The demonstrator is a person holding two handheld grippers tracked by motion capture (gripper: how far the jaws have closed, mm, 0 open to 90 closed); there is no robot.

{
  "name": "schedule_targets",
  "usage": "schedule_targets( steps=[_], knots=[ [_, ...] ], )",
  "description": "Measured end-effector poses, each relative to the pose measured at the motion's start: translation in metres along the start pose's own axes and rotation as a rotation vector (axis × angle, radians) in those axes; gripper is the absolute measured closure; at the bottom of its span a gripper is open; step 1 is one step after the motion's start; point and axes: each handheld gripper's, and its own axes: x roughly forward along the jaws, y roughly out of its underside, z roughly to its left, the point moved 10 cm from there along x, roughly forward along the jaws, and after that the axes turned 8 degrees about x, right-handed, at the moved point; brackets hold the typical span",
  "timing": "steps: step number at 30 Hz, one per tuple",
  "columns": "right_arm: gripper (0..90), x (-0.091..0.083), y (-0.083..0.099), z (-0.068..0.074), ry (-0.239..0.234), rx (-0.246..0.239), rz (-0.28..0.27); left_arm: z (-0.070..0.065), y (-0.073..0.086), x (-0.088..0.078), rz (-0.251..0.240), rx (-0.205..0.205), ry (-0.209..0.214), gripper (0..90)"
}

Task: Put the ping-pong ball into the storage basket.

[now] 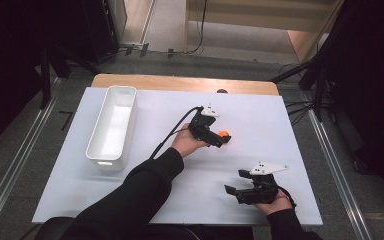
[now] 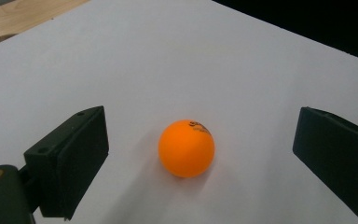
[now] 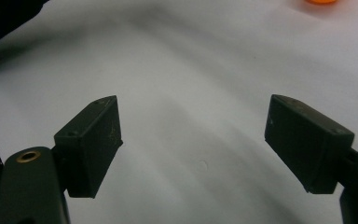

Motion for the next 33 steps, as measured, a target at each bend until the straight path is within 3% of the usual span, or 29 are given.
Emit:
schedule_targets(
  steps=[7, 19, 22, 33],
  knots=[
    [17.1, 0.0, 0.0, 0.0, 0.0, 0.002, 0.001, 0.0, -0.004, 0.008, -0.003, -0.006, -0.006, 3.9],
    [17.2, 0.0, 0.001, 0.001, 0.0, 0.0, 0.005, 0.006, 0.005, 0.017, 0.024, -0.024, -0.003, 3.9],
    [17.2, 0.0, 0.001, 0.001, 0.001, 0.0, 0.004, 0.007, 0.003, 0.018, 0.009, -0.036, -0.003, 3.9],
    [17.2, 0.0, 0.001, 0.0, 0.001, 0.002, 0.006, 0.007, 0.007, 0.022, 0.018, -0.028, -0.01, 3.9]
  ],
)
